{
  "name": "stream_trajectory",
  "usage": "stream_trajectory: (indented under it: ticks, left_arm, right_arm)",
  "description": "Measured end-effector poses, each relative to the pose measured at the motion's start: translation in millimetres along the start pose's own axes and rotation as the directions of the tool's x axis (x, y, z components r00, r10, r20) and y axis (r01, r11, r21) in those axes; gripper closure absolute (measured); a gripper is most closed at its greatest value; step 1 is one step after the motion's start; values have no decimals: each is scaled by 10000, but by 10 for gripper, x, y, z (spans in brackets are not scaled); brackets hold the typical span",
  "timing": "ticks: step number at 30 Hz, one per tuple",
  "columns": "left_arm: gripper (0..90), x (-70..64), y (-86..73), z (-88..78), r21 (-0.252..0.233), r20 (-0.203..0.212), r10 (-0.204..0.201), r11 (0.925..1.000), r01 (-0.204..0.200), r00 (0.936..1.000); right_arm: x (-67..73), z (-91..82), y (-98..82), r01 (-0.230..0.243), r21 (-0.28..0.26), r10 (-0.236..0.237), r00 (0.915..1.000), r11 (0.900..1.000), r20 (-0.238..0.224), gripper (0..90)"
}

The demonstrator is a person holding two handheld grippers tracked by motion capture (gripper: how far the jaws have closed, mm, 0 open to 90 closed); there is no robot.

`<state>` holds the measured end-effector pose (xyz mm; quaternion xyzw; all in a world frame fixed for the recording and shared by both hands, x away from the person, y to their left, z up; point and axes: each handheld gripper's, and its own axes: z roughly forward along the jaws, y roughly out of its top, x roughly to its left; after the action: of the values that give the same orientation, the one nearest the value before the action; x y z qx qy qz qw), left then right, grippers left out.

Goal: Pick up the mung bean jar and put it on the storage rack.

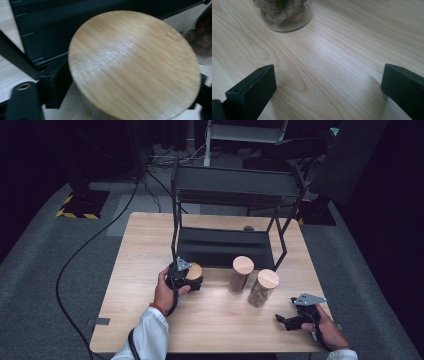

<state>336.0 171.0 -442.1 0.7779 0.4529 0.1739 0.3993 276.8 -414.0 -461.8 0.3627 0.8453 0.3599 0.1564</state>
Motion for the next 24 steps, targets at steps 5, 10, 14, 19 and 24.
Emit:
stream_trajectory:
  ticks: [5,10,14,19,24]
  left_arm:
    - [231,-28,1,-6,-28,-67,185,9998,-185,9998]
    - [235,-45,9,-9,-4,-133,197,9998,-197,9997]
    - [235,-47,7,-8,-13,-137,187,9998,-187,9997]
    - [235,-50,3,-7,-30,-152,177,9998,-178,9997]
    - [236,-65,1,-5,-46,-205,147,9999,-148,9997]
  right_arm:
    - [0,0,0,1,-1,-1,10000,10000,0,0]
    - [-1,0,0,4,0,-4,10000,10000,-1,0]
    - [-1,1,0,10,-4,-10,10000,10000,-2,0]
    - [-1,0,0,11,-3,-11,10000,10000,-3,0]
    - [-2,1,1,13,0,-13,10000,10000,-7,0]
